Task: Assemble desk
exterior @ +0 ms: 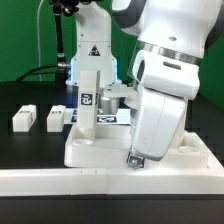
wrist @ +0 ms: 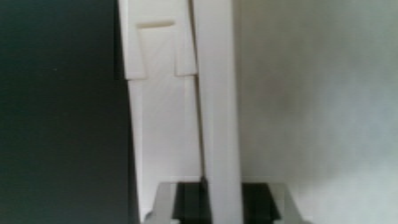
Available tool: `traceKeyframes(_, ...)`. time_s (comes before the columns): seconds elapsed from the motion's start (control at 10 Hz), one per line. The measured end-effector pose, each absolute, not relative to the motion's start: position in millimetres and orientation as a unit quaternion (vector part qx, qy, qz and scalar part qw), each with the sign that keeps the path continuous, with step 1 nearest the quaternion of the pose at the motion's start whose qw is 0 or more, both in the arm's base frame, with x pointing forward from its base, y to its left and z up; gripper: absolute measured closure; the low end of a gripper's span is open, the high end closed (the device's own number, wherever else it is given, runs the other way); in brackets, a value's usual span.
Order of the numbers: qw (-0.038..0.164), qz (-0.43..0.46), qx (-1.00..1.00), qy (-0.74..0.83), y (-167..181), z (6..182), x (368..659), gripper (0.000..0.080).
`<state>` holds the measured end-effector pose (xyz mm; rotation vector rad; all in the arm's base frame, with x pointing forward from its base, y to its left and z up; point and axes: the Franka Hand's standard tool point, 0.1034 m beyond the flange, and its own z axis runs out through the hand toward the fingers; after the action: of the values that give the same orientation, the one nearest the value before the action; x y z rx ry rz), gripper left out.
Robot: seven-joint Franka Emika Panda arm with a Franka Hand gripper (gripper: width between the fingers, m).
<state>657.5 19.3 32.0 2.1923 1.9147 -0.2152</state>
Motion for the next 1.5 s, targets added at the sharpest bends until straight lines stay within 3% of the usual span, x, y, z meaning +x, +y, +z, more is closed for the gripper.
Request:
traceKeyframes(0.1, 0.111, -0.074, 0.747, 0.651, 18, 31.6, 657, 0.067)
traceKeyframes(0.2, 0.111, -0.074, 0.748, 0.651, 18, 31.6, 657, 0.067)
traceKeyframes(0.3, 0.111, -0.074, 0.748, 0.65, 18, 31.6, 657, 0.0488)
traceKeyframes(0.4, 0.111, -0.074, 0.748, 0.65, 17, 31.6, 657, 0.0488)
traceKeyframes(0.5, 0.111, -0.074, 0.748, 0.65, 17, 31.6, 657, 0.0305)
traceKeyframes(0.6, 0.111, -0.074, 0.748, 0.65, 16, 31.6, 657, 0.02)
traceKeyframes(0.8, 0.111, -0.074, 0.749, 0.649, 16, 31.6, 657, 0.0159)
traceKeyframes(1.3, 0.111, -0.073, 0.75, 0.648, 14, 33.2, 658, 0.015)
traceKeyframes(1.4, 0.111, -0.08, 0.753, 0.643, 10, 49.6, 658, 0.015)
traceKeyframes(1.5, 0.109, -0.087, 0.76, 0.635, 4, 80.3, 657, 0.015)
